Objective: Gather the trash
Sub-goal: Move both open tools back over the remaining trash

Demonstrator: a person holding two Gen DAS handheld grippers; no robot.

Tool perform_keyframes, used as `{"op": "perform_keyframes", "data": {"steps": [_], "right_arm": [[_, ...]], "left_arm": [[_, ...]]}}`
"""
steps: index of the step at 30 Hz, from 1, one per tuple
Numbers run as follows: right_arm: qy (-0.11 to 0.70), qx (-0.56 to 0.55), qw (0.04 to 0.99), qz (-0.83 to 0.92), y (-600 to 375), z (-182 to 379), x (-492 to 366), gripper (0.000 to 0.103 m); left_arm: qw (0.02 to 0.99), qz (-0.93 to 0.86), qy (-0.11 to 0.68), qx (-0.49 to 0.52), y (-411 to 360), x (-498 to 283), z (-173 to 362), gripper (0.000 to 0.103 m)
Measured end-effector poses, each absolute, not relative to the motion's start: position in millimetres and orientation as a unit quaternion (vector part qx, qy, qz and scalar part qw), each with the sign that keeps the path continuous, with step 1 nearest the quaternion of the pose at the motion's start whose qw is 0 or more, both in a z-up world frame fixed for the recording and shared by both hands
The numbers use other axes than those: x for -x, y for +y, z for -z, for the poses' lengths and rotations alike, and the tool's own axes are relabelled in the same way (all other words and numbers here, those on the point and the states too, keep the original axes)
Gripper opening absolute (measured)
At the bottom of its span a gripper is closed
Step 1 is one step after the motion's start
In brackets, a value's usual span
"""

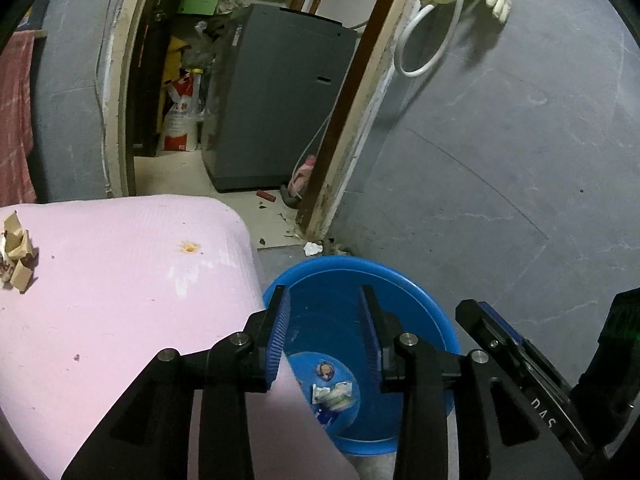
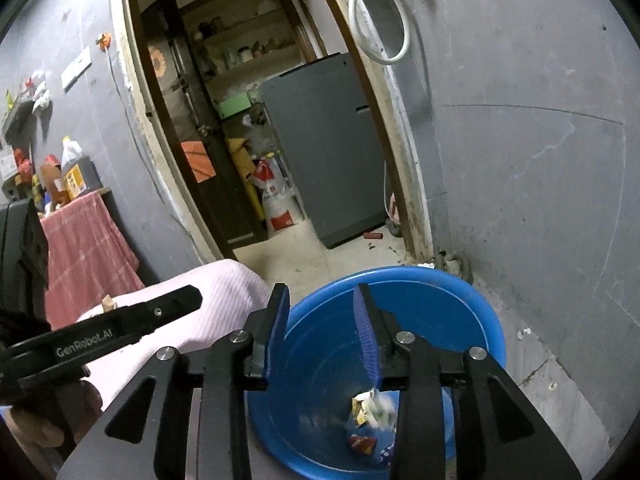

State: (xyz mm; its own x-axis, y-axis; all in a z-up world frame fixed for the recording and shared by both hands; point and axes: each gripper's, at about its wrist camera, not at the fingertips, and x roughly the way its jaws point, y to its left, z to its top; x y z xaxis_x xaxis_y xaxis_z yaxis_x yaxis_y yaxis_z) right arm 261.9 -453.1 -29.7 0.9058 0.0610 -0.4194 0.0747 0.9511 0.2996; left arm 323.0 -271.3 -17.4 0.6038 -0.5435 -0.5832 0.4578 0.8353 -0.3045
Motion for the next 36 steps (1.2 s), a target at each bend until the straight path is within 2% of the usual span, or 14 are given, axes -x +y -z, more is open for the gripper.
{"op": "perform_keyframes", "data": {"steps": [2, 4, 7, 9, 11, 13, 15, 18, 22, 36], "right_arm": [[0.214, -0.156, 0.964, 0.004, -453, 29, -262, 0.036], [0.206, -0.155, 0.966, 0.005, -452, 27, -260, 0.044], [0.189, -0.15, 0.97, 0.004, -450, 22, -256, 0.052], [0.176, -0.144, 0.974, 0.004, -446, 18, -254, 0.055], [0.164, -0.14, 0.976, 0.001, -443, 15, -252, 0.06], [0.15, -0.14, 0.979, -0.002, -439, 11, -249, 0.078], [0.134, -0.142, 0.981, -0.006, -436, 7, -247, 0.08], [0.108, -0.14, 0.984, -0.016, -429, 0, -241, 0.089], [0.073, -0.136, 0.988, -0.032, -418, -9, -234, 0.103], [-0.006, -0.095, 0.993, -0.077, -359, -44, -216, 0.103]], "left_arm": [[0.895, 0.278, 0.344, 0.066, -267, -323, 16, 0.036], [0.898, 0.274, 0.339, 0.067, -261, -322, 14, 0.037], [0.905, 0.263, 0.328, 0.069, -250, -318, 7, 0.046], [0.91, 0.256, 0.317, 0.074, -242, -316, 2, 0.059], [0.918, 0.245, 0.302, 0.082, -229, -313, -5, 0.068], [0.926, 0.232, 0.284, 0.091, -216, -309, -11, 0.074], [0.933, 0.219, 0.27, 0.093, -206, -306, -19, 0.085], [0.947, 0.195, 0.236, 0.1, -187, -297, -30, 0.095], [0.962, 0.169, 0.196, 0.089, -164, -282, -43, 0.098], [0.981, 0.111, 0.138, 0.081, -90, -240, -59, 0.101]]}}
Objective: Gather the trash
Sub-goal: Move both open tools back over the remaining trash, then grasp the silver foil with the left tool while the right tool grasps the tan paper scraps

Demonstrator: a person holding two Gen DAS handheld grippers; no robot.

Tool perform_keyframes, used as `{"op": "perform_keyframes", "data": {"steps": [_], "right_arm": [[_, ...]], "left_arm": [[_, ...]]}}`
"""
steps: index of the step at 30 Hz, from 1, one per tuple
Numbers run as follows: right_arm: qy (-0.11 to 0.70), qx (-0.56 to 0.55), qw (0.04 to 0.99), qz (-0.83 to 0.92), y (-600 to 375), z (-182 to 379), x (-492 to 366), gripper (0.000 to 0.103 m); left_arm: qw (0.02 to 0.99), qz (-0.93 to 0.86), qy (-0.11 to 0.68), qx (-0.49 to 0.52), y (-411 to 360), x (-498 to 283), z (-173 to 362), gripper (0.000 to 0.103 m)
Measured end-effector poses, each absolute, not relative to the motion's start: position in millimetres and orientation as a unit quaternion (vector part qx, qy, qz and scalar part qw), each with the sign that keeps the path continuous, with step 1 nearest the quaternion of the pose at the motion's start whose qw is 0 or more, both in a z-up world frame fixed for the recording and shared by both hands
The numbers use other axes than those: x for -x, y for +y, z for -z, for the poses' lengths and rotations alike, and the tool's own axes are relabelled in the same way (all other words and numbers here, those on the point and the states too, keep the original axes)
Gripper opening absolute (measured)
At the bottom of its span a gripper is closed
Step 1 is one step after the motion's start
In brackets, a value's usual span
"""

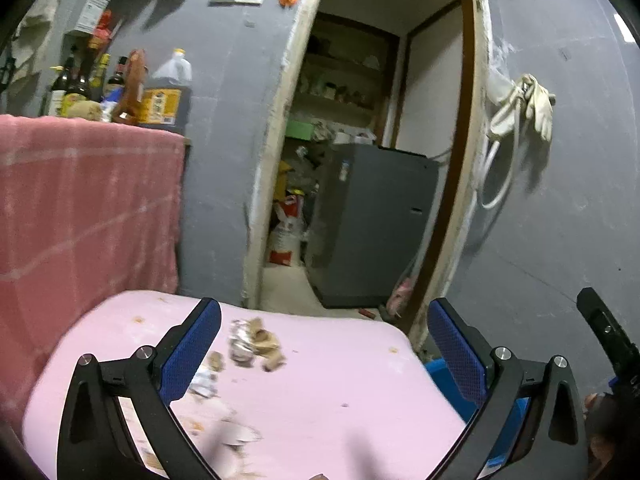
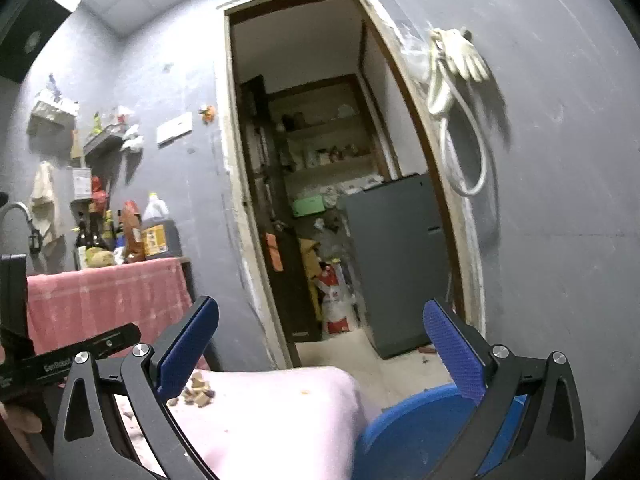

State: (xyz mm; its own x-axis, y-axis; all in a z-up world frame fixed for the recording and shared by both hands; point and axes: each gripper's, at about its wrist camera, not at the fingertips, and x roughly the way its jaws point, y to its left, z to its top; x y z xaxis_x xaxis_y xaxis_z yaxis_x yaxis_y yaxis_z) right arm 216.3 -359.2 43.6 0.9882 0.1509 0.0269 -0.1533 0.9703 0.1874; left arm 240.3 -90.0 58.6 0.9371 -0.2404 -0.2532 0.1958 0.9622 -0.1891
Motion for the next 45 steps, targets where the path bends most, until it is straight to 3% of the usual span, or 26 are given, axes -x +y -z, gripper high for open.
{"op": "perform_keyframes", "data": {"steps": [17, 29, 38, 45], "right_arm": [[-0.058, -0.02, 0.99, -0.127, -268, -62, -209, 0.103], [-0.024, 0.008, 0.984, -0.178, -229, -54, -260, 0.103], [0.079, 0.018, 0.975, -0.208, -211, -32, -314, 0.103], [0.19, 0.014, 0.956, -0.225, -199, -12, -359, 0.103]], "left_arm": [[0.986, 0.018, 0.137, 0.093, 19, -236, -53, 0.101], [0.984, 0.0, 0.155, 0.088, 39, -264, -27, 0.101], [0.985, -0.007, 0.161, 0.069, 45, -283, -15, 0.101], [0.974, 0.003, 0.215, 0.069, 46, -305, -5, 0.101]]}}
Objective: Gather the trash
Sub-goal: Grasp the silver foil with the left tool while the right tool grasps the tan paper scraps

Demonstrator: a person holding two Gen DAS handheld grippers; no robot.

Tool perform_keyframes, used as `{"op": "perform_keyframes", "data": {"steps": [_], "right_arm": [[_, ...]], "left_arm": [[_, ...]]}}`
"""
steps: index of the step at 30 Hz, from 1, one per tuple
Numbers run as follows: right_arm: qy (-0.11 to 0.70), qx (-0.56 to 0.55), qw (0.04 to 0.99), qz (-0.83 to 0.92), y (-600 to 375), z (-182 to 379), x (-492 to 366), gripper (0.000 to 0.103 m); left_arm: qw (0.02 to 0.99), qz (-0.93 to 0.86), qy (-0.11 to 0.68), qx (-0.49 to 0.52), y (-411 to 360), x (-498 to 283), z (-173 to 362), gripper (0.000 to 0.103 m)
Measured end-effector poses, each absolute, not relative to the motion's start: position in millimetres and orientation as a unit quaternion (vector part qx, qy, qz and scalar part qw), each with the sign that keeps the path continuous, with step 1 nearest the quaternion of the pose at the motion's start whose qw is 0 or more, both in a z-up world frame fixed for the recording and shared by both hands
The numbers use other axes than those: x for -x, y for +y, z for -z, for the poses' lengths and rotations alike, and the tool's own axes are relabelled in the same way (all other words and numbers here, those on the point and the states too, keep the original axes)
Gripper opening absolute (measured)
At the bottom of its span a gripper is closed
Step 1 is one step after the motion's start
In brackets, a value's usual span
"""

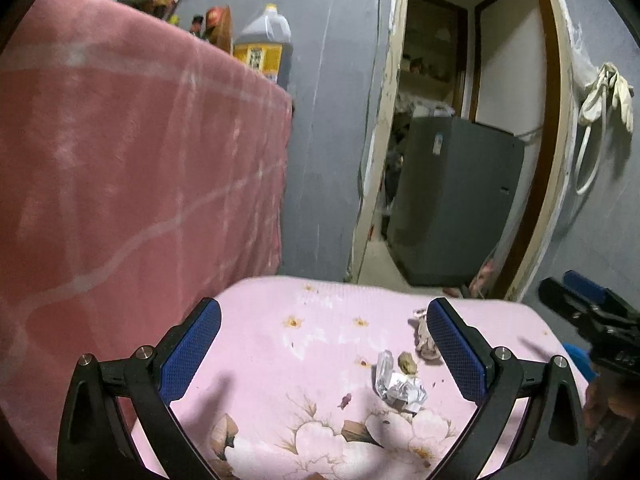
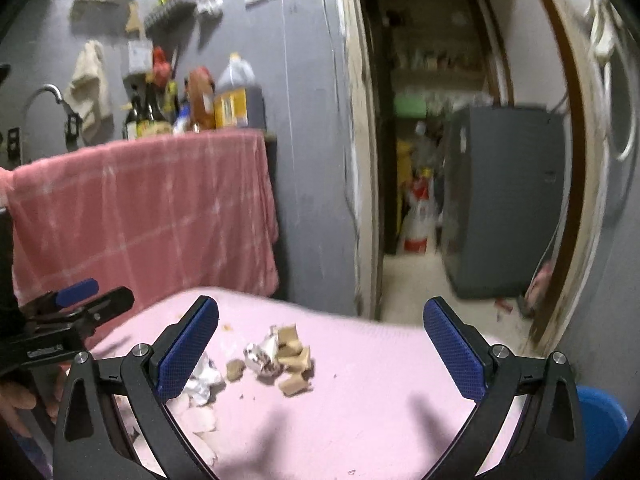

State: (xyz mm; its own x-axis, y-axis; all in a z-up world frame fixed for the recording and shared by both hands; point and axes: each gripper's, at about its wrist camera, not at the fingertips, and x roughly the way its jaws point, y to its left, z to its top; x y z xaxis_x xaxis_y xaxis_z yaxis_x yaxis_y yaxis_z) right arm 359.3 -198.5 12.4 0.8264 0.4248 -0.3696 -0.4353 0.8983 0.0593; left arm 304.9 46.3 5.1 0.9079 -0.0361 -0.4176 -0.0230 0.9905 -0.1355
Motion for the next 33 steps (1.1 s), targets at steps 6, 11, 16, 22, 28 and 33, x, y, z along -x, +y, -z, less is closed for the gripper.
{"op": "perform_keyframes", "data": {"steps": [6, 11, 16, 22, 28, 33], "right_arm": [[0.277, 0.004, 0.931, -0.238, -193, 6, -388, 0.083], [0.329, 0.004, 0.91, -0.253, -184, 19, -406, 0.071], [0.376, 0.003, 0.89, -0.259, -173, 34, -423, 0.055], [0.42, -0.018, 0.867, -0.267, -172, 48, -439, 0.048], [0.435, -0.043, 0.855, -0.278, -176, 53, -443, 0.042], [0.444, -0.066, 0.845, -0.292, -179, 56, -445, 0.031]], "left_arm": [[0.964, 0.031, 0.259, 0.056, 38, -321, 1, 0.091], [0.948, 0.059, 0.308, 0.052, 32, -336, 10, 0.063], [0.931, 0.093, 0.35, 0.054, 24, -347, 19, 0.042], [0.903, 0.126, 0.406, 0.066, 20, -362, 31, 0.038], [0.883, 0.153, 0.435, 0.087, 21, -365, 38, 0.028], [0.875, 0.17, 0.442, 0.102, 22, -359, 45, 0.012]]}}
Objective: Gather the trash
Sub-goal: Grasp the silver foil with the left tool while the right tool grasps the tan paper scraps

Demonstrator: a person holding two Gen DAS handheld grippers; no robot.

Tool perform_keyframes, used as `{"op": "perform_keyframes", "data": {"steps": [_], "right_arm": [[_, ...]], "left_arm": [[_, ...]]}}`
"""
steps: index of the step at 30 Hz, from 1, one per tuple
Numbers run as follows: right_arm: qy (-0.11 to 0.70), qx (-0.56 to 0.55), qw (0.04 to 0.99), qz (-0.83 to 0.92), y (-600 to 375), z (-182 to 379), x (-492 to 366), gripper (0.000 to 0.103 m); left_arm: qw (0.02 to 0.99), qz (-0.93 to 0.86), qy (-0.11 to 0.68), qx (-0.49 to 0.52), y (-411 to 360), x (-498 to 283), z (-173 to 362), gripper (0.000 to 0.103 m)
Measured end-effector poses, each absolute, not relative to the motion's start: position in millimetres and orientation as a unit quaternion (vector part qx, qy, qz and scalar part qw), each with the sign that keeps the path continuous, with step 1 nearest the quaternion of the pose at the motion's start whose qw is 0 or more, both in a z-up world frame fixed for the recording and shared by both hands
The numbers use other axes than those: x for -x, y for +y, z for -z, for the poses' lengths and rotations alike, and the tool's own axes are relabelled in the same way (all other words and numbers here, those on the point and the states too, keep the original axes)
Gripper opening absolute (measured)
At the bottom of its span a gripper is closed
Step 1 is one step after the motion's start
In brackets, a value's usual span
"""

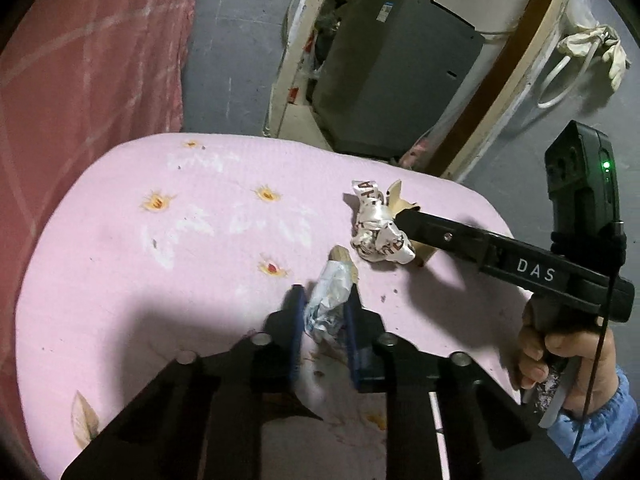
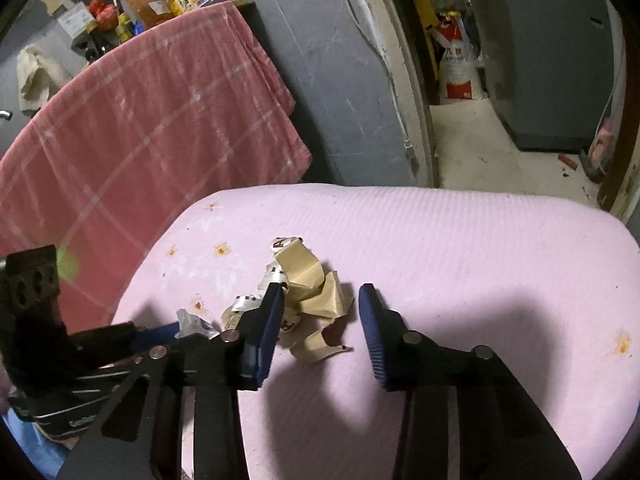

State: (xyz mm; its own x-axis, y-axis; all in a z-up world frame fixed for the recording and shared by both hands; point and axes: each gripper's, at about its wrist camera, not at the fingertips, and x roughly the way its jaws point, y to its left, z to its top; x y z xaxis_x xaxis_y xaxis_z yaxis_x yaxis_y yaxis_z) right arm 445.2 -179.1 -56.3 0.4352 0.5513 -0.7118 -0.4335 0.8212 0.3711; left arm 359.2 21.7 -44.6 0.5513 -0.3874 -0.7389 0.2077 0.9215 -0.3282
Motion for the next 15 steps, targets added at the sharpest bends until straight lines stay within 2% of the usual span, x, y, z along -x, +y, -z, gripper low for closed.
{"op": "perform_keyframes", "data": {"steps": [3, 7, 15], "right_arm": [[0.445, -0.071, 0.841, -0.299, -178, 56, -442, 0.022], [0.439, -0.07, 0.843, -0.302, -176, 54, -437, 0.017], [0.384, -0.034, 0.877, -0.286, -177, 36, -407, 0.016]], "left_arm": [[0.873, 0.171, 0.442, 0.113, 27, -359, 46, 0.007], [0.876, 0.171, 0.434, 0.126, 29, -355, 43, 0.004], [0.905, 0.161, 0.375, 0.118, 26, -334, 25, 0.004]]}}
